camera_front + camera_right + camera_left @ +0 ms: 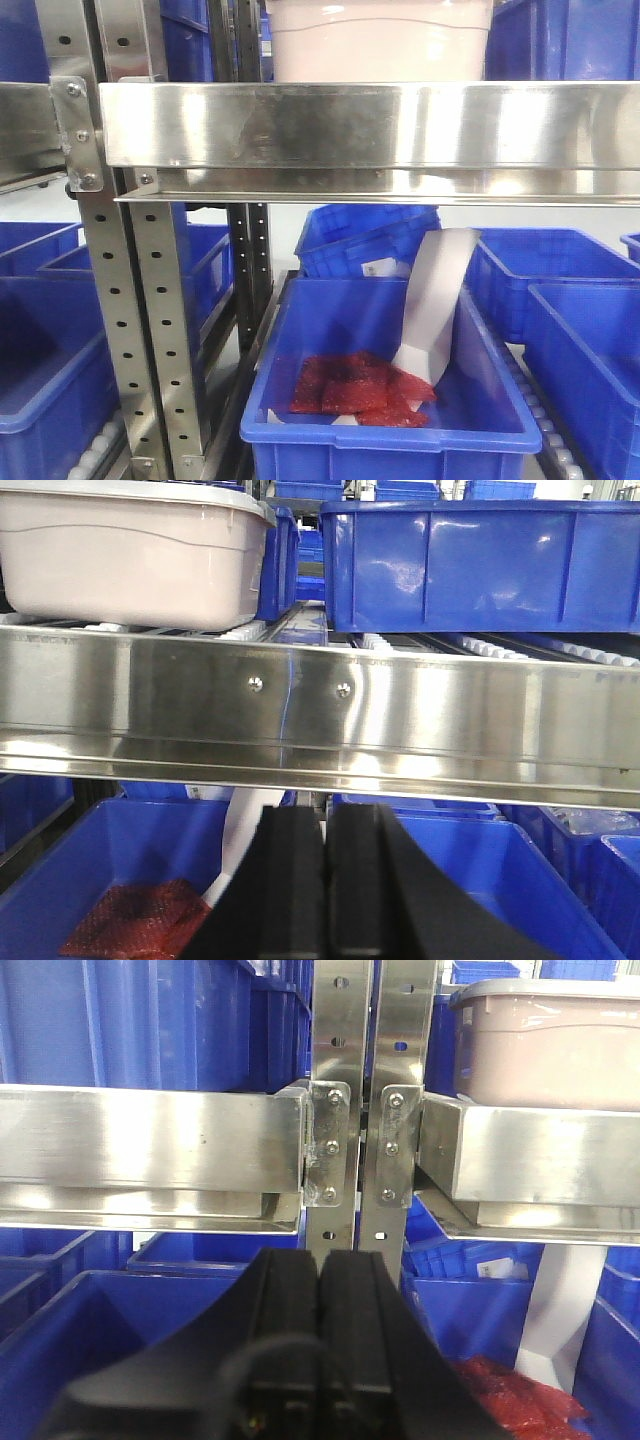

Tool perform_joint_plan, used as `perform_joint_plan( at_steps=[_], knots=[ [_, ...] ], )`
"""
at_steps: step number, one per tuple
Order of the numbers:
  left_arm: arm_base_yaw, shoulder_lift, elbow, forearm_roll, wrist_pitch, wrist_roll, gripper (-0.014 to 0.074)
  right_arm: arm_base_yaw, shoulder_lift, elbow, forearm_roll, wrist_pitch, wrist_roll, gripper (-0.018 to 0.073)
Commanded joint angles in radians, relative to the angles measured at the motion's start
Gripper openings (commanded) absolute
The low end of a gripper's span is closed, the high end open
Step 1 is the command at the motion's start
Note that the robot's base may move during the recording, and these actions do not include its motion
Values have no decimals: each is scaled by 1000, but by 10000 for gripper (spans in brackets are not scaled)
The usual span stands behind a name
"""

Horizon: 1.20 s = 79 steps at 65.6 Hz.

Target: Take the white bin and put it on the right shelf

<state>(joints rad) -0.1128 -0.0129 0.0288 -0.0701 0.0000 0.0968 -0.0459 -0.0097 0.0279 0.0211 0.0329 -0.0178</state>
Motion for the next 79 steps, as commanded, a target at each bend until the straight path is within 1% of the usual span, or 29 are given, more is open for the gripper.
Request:
perform_joint_plan(
  at_steps=[1, 10, 20, 27, 38, 45, 79],
  knots=[
    [-8, -11, 0, 9, -93, -9, -126, 0, -19, 0, -7, -89, 0, 74],
    [-8, -11, 0, 9, -95, -9, -126, 0, -19, 0, -7, -89, 0, 74],
    [-8, -11, 0, 9, -198, -9, -126, 0, -19, 0, -6, -89, 0, 74],
    [-8, -11, 0, 11, -160, -9, -126, 0, -19, 0, -6, -89, 0, 74],
    [-8, -11, 0, 33, -148, -9, -126, 0, -19, 0, -6, -89, 0, 74],
    [-8, -11, 0, 33, -107, -9, -126, 0, -19, 0, -6, -89, 0, 74],
    [-8, -11, 0, 33, -105, -9, -126, 0, -19, 0, -6, -89, 0, 74]
  ],
)
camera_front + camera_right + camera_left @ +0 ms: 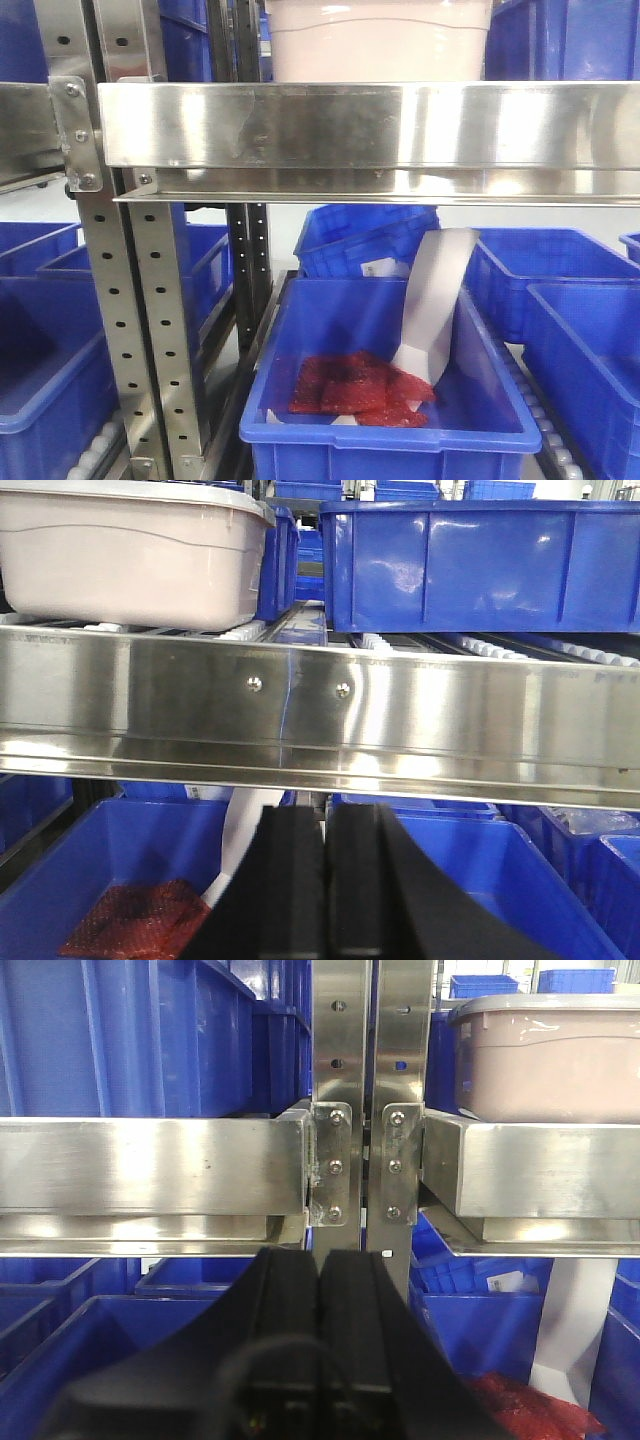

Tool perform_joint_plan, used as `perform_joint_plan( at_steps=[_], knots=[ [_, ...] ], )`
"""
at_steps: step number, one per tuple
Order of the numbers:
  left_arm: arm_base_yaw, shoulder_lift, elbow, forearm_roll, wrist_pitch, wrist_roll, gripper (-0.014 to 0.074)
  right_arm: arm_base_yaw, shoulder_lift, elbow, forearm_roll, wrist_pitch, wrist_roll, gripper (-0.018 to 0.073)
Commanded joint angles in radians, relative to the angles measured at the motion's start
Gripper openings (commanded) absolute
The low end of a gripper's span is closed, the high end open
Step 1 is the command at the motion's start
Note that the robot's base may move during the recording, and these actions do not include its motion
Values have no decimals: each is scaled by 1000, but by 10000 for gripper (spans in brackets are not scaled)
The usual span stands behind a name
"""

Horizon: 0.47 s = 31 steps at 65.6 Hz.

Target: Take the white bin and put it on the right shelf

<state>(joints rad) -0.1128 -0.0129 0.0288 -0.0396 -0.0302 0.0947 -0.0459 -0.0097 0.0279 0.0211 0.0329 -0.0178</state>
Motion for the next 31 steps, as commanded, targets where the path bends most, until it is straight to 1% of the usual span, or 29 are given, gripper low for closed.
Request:
perform_joint_plan(
  at_steps=[1, 31],
  knots=[
    [-8, -11, 0, 3, -75, -7, -126, 0, -19, 0, -6, -89, 0, 74],
    [-8, -11, 0, 3, -75, -7, -126, 0, -19, 0, -6, -89, 0, 74]
  ],
)
